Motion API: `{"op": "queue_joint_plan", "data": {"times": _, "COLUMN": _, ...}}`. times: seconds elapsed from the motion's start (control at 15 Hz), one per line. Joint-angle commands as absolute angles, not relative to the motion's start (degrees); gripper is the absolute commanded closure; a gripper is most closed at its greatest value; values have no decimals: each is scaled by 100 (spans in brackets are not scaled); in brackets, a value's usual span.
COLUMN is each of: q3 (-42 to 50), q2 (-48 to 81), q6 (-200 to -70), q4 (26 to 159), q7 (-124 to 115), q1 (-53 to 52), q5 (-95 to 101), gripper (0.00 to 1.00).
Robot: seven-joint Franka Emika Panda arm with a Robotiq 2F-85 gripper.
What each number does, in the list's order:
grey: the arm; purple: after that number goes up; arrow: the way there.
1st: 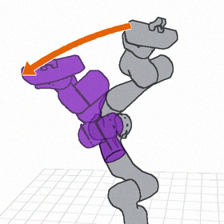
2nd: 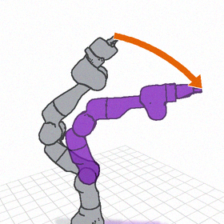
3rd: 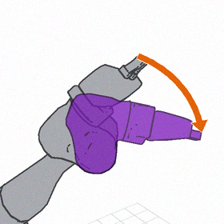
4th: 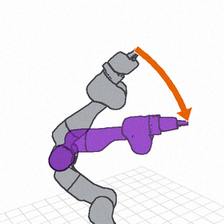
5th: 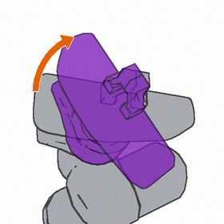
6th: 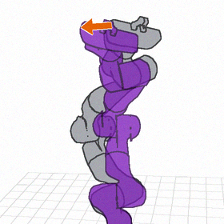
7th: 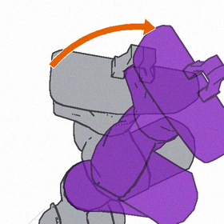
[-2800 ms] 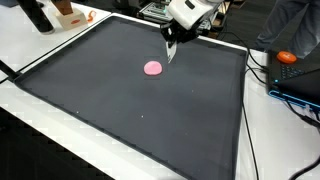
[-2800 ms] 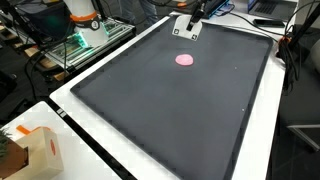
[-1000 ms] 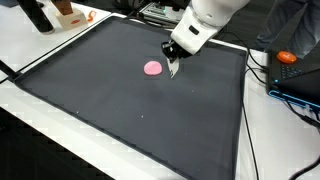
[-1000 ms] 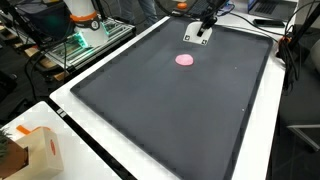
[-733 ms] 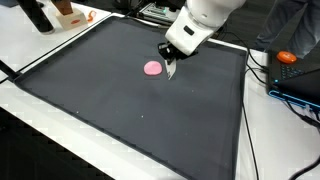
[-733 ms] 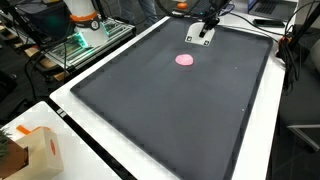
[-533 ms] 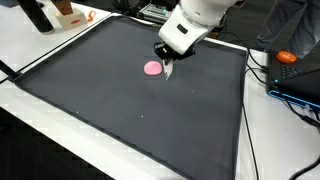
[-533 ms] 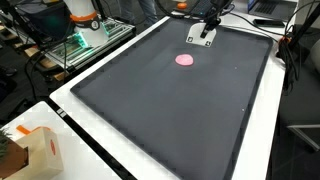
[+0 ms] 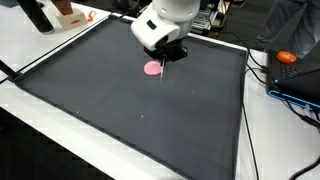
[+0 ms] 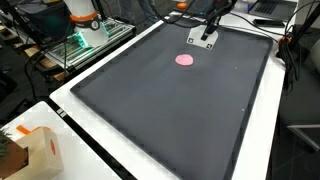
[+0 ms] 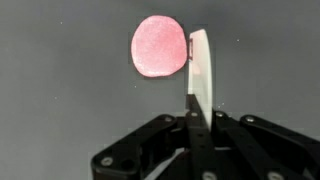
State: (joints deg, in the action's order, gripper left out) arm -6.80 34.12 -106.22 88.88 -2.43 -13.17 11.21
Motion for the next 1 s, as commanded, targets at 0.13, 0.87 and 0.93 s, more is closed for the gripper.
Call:
{"op": "queue_joint_plan", "data": {"times": 0.13, "q3": -527, "q2": 3361, "q6": -10943, "q4": 9038, "q7": -731, "q1": -997, "q5": 416, "gripper": 99}}
{"op": "queue_joint_plan", "data": {"times": 0.87, "q3": -351, "q2": 2975, "q6": -11850, "q4": 10057, "q7": -1245, "q1": -320, "q5": -1101, "gripper": 99}}
{"op": "queue_joint_plan", "data": {"times": 0.93, "q3": -338, "q2": 2908, "q6": -11932, "q4": 10191, "q7": -1252, "q1": -270, "q5": -1236, "gripper": 99}}
